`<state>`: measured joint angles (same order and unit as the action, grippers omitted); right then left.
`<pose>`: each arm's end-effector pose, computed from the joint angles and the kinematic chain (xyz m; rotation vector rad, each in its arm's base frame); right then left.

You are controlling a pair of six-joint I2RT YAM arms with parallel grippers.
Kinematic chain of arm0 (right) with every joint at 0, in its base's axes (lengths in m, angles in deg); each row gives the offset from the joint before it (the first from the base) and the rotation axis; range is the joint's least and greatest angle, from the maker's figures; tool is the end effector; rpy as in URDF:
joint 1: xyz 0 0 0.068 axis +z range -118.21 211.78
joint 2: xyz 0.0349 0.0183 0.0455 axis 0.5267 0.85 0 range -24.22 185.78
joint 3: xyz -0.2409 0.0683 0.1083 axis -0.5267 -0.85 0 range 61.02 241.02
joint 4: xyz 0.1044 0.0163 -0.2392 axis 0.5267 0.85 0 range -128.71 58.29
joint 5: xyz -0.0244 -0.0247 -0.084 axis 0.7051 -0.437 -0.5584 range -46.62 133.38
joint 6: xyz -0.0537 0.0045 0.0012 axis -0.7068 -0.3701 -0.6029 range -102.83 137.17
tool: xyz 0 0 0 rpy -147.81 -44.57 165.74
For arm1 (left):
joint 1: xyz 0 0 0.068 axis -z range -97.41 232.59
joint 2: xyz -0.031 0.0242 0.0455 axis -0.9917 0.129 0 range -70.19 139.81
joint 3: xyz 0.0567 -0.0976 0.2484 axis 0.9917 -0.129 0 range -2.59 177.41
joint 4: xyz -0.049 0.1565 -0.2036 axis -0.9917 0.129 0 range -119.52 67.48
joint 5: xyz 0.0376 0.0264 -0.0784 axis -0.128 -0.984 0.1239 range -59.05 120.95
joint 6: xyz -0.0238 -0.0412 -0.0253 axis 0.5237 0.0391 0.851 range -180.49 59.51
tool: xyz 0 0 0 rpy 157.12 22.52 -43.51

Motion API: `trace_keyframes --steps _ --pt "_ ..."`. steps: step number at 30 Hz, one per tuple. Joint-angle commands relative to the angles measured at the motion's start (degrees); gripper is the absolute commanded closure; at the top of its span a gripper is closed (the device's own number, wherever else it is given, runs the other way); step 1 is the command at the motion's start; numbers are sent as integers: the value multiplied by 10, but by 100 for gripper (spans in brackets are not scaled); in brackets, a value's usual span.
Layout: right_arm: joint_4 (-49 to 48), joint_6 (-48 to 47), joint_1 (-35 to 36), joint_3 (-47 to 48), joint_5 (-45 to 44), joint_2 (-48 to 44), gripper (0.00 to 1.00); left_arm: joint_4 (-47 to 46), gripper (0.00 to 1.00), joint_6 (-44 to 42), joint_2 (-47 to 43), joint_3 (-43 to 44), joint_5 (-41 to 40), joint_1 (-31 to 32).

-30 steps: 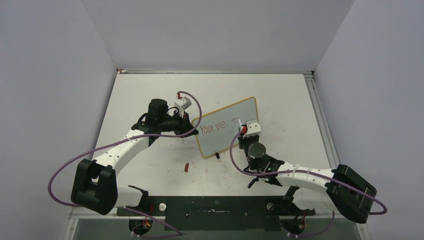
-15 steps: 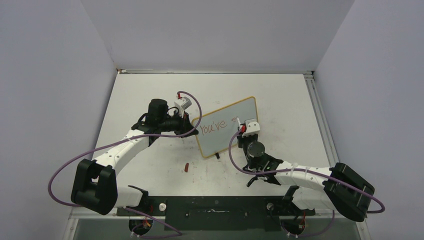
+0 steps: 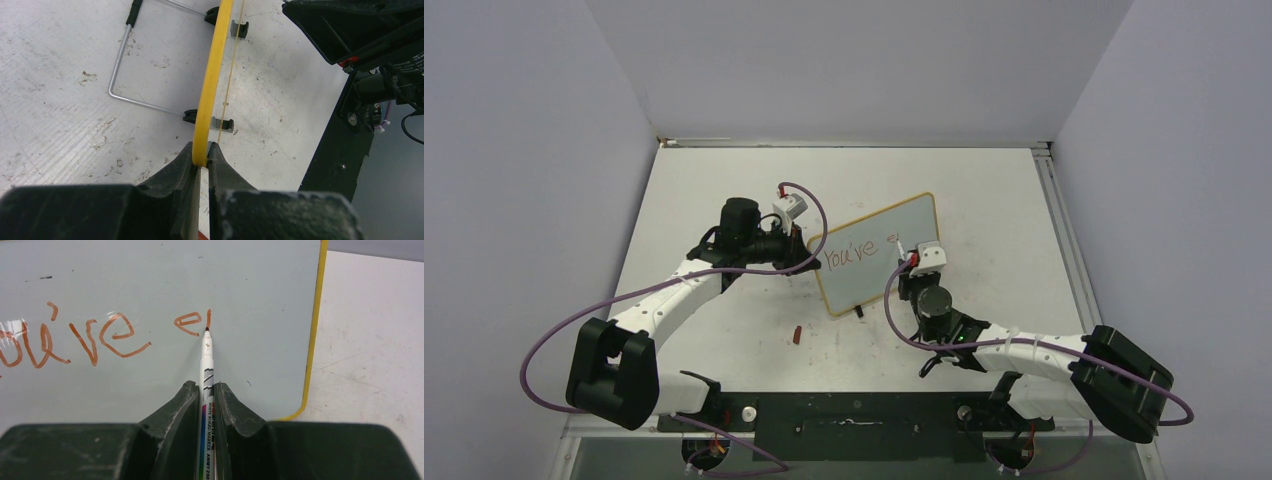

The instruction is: Write a sentence on the whiteboard

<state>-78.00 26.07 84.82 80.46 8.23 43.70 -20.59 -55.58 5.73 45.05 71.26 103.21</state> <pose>0.1545 0.1714 0.1980 -0.2077 1.6967 0.2747 0.2544 -0.1204 0.2453 0.6947 2.1149 -1.0242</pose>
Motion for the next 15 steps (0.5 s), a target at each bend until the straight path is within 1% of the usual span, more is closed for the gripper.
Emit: trace_keyframes --steps 1,7,15 --pt "15 18 5 -5 7 -3 95 66 100 -23 10 -6 -62 -1" --pt "11 17 8 -4 0 -11 95 67 100 -23 10 -6 -62 -1" --pt "-28 -35 5 22 -9 -1 95 66 100 -23 10 -6 -60 -1"
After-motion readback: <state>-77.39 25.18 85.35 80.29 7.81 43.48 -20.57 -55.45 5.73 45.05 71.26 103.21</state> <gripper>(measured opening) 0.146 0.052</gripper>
